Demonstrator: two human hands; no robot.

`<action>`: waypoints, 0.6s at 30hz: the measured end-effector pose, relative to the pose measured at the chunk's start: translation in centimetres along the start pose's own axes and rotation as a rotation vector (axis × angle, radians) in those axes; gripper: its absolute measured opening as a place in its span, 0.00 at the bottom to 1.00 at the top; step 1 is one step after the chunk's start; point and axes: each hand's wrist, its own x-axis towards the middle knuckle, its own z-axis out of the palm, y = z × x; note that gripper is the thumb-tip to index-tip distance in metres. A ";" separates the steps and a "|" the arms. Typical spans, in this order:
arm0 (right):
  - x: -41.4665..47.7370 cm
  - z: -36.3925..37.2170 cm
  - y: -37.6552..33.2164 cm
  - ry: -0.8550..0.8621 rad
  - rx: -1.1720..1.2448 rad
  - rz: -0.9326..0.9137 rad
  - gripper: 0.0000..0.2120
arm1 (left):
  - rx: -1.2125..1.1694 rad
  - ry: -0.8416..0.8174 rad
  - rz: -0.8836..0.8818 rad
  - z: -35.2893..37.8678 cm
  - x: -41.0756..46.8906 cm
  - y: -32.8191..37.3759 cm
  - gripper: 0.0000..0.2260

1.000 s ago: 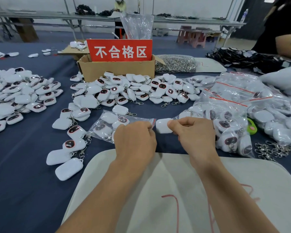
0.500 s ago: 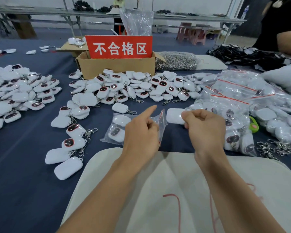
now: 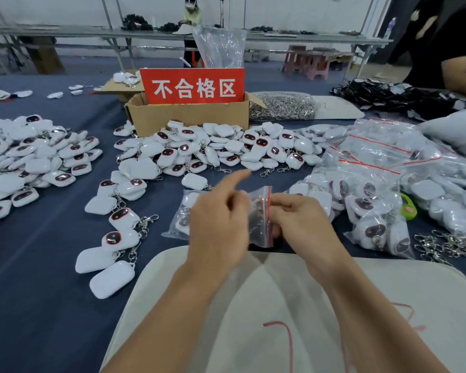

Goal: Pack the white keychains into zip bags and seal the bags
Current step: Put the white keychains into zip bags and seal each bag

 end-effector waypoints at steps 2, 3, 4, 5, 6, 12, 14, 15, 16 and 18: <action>0.1 -0.5 0.3 0.146 -0.031 0.013 0.16 | -0.048 0.181 -0.180 -1.3 1.2 -1.0 0.17; 0.2 -0.7 0.4 0.220 -0.057 0.016 0.16 | -0.088 0.262 -0.280 -2.0 1.8 -1.6 0.17; 0.3 -0.9 0.4 0.282 -0.071 0.013 0.15 | -0.146 0.335 -0.376 -2.7 2.4 -2.1 0.17; 0.3 -0.9 0.3 0.334 -0.067 0.003 0.14 | -0.206 0.400 -0.455 -3.3 2.8 -2.5 0.17; 0.2 -0.8 0.2 0.374 -0.057 -0.017 0.15 | -0.255 0.456 -0.514 -3.8 3.2 -2.8 0.17; -0.4 1.0 -0.5 0.436 -0.110 -0.200 0.17 | -0.311 0.465 -0.619 -4.0 3.6 -3.5 0.16; 0.4 1.5 -0.5 0.348 -0.182 -0.231 0.18 | -0.212 0.328 -0.589 -3.6 3.5 -3.7 0.15; 1.0 1.6 -0.5 0.288 -0.223 -0.231 0.18 | -0.152 0.258 -0.564 -3.5 3.4 -3.8 0.15; 1.8 1.7 -0.6 0.231 -0.276 -0.225 0.18 | -0.087 0.194 -0.529 -3.3 3.3 -3.9 0.14; 3.9 1.7 -0.8 0.147 -0.416 -0.198 0.18 | 0.054 0.071 -0.455 -2.7 3.0 -4.2 0.13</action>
